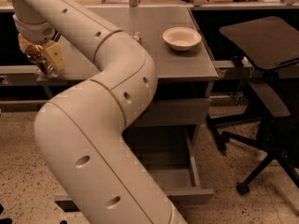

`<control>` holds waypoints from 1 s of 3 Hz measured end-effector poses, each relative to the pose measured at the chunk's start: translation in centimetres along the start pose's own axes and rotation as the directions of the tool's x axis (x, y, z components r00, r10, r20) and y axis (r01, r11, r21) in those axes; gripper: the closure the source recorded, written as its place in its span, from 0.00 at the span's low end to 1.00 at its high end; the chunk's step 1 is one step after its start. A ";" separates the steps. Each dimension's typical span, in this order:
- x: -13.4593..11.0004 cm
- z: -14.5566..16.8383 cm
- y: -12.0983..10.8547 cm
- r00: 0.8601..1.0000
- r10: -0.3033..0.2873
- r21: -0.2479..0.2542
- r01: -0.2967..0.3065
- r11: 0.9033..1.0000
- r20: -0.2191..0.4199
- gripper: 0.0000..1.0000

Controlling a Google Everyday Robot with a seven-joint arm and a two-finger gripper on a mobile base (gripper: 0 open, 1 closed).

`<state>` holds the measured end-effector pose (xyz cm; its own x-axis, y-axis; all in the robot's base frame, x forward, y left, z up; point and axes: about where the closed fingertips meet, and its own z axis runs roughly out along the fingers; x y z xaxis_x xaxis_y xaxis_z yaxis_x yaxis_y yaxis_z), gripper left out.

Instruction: Place orange can into middle drawer

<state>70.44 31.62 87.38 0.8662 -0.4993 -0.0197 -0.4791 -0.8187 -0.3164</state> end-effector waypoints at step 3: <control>-2.6 -13.1 4.0 1.000 -0.012 0.415 0.011 0.910 -0.001 1.00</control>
Offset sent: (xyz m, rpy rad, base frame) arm -0.1564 -0.0926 -0.0403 0.2070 -0.0747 0.0626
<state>64.37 25.93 98.59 0.8717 -0.4899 -0.0148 -0.3673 -0.6331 -0.6814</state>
